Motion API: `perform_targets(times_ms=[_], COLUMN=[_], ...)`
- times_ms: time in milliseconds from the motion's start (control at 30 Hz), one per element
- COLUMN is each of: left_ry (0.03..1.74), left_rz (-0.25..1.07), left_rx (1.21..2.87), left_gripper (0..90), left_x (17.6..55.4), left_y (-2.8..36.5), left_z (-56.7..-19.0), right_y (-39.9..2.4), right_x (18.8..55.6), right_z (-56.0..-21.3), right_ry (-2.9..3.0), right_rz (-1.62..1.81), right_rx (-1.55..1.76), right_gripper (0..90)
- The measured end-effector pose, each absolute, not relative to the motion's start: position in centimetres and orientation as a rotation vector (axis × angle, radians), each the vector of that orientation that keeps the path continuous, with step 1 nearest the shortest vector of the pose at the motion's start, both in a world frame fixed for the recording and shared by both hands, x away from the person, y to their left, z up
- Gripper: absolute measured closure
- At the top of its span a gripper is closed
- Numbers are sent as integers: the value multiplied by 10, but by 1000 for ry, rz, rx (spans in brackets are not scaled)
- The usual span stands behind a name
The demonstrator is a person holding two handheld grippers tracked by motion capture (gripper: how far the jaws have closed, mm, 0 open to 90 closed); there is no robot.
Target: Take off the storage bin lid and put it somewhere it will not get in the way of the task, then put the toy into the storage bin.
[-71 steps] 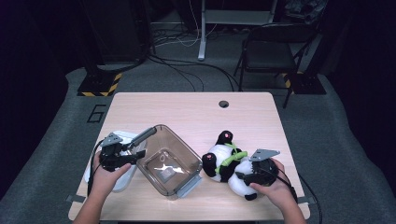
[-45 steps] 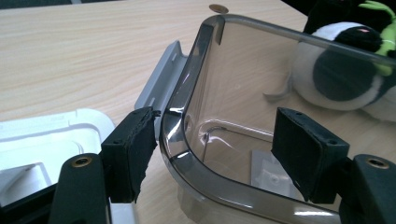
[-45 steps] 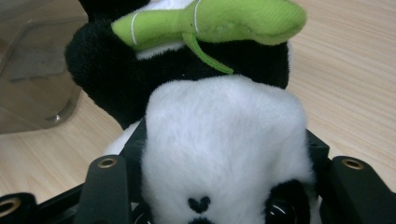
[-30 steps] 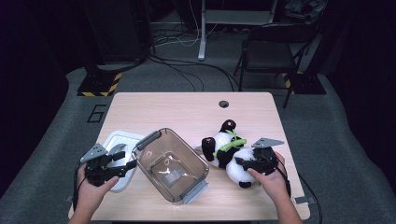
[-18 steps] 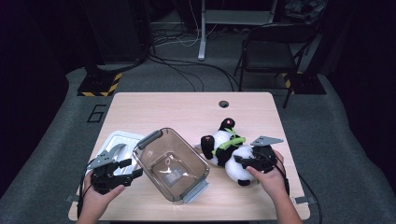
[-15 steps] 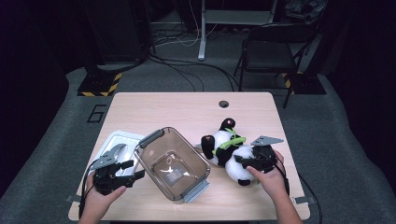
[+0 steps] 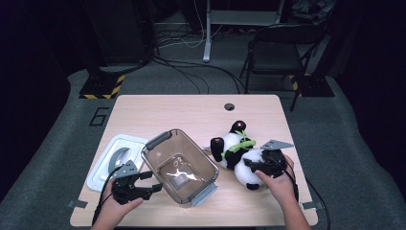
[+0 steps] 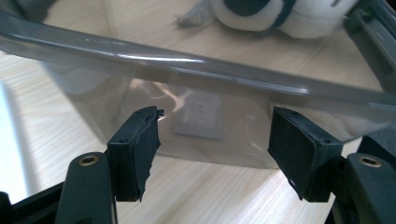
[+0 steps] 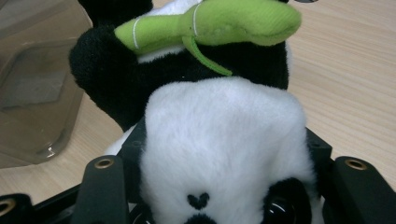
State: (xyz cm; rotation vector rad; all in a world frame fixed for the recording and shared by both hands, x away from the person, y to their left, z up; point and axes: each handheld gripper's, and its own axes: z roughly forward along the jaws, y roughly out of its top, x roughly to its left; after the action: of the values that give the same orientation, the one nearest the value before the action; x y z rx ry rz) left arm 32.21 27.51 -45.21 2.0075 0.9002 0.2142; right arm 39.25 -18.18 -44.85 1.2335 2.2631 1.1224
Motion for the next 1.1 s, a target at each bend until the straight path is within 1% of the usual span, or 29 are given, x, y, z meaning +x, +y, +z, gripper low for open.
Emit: perform_targets(times_ms=[233, 467, 600, 667, 1000, 1100], left_ry=[899, 879, 885, 919, 1047, 1051], left_rz=[192, 165, 183, 203, 250, 262], left_rx=[1996, 2025, 2032, 2003, 1905, 1907], left_gripper=[333, 333, 337, 338, 338, 338], left_x=[330, 336, 337, 339, 347, 348], left_y=[267, 262, 270, 282, 317, 320], left_z=[-457, -461, -463, -462, -464, -464], right_y=[-190, -200, -204, -205, -201, -200], right_x=[385, 379, 378, 378, 378, 379], right_z=[-448, -449, -448, -448, -444, -442], right_ry=[2229, 2186, 2167, 2160, 2148, 2142], right_rz=[1133, 1127, 1140, 1146, 1152, 1157], right_rx=[1261, 1291, 1308, 1307, 1304, 1302], right_gripper=[385, 384, 384, 384, 382, 381])
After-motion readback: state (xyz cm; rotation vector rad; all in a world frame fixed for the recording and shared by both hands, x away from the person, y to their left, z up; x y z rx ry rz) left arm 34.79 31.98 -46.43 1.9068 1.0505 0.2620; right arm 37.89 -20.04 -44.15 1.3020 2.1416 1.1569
